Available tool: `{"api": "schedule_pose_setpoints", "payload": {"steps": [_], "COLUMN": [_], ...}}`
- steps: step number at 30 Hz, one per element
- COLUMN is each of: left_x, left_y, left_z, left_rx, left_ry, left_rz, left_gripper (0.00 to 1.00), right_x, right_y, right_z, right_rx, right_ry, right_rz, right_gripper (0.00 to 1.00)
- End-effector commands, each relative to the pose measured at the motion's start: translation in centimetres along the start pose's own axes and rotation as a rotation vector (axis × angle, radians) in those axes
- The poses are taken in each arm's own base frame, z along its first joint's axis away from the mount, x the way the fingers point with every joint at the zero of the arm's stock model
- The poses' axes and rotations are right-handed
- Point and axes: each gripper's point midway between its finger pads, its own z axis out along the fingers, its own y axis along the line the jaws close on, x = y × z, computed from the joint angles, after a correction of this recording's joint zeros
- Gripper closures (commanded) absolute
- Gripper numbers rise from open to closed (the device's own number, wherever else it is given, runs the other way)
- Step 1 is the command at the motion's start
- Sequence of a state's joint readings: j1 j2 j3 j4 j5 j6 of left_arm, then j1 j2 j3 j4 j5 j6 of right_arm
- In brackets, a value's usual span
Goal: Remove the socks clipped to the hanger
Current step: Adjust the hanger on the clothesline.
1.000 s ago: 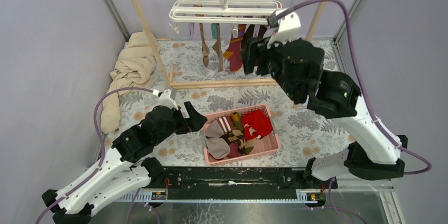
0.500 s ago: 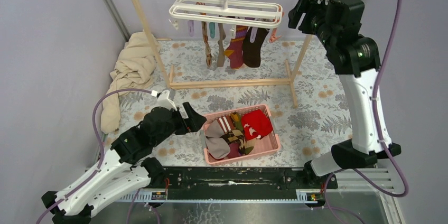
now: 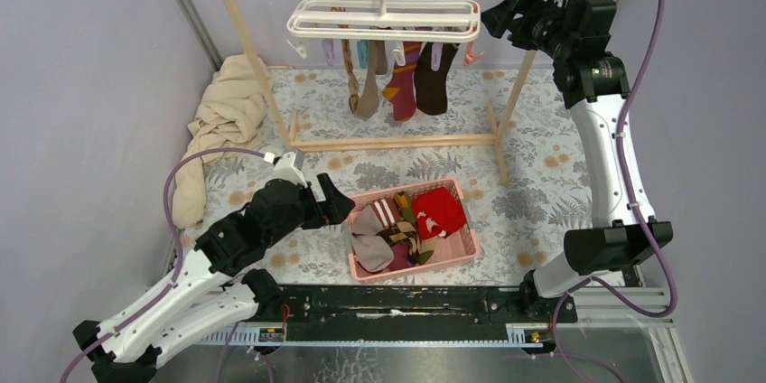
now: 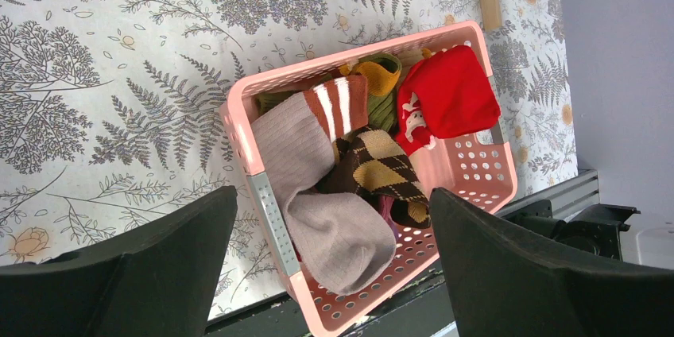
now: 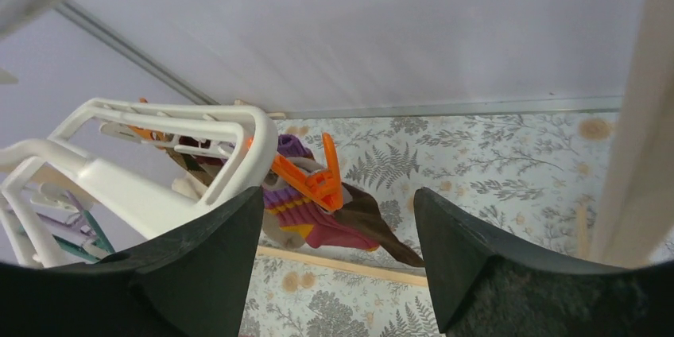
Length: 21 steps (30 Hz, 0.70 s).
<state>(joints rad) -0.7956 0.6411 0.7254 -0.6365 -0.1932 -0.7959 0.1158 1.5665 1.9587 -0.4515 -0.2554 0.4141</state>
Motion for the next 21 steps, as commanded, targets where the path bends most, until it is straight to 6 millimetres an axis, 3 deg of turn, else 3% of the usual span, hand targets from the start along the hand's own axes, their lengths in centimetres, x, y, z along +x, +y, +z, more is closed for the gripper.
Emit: {"api": "schedule_pose_setpoints", "payload": {"steps": [1, 7, 21], "left_x": [-1.2, -1.2, -1.5], "left_y": [-0.9, -1.1, -1.5], "left_z": [0.0, 0.3, 1.1], "left_rx": [0.022, 0.021, 0.011], "left_ry": [-0.034, -0.022, -0.004], "left_rz": [0.007, 0.022, 0.063], "left_gripper": [0.02, 0.02, 0.02], "right_x": [-1.1, 1.0, 2.7], "right_y": [2.8, 1.6, 2.8], "right_z": [-0.3, -0.1, 0.9], "right_rx": [-0.188, -0.199, -0.426], "right_ry": [-0.075, -0.087, -0.246], "right_rz": [-0.023, -0.049, -0.087], "right_gripper": [0.24, 0.24, 0.22]}}
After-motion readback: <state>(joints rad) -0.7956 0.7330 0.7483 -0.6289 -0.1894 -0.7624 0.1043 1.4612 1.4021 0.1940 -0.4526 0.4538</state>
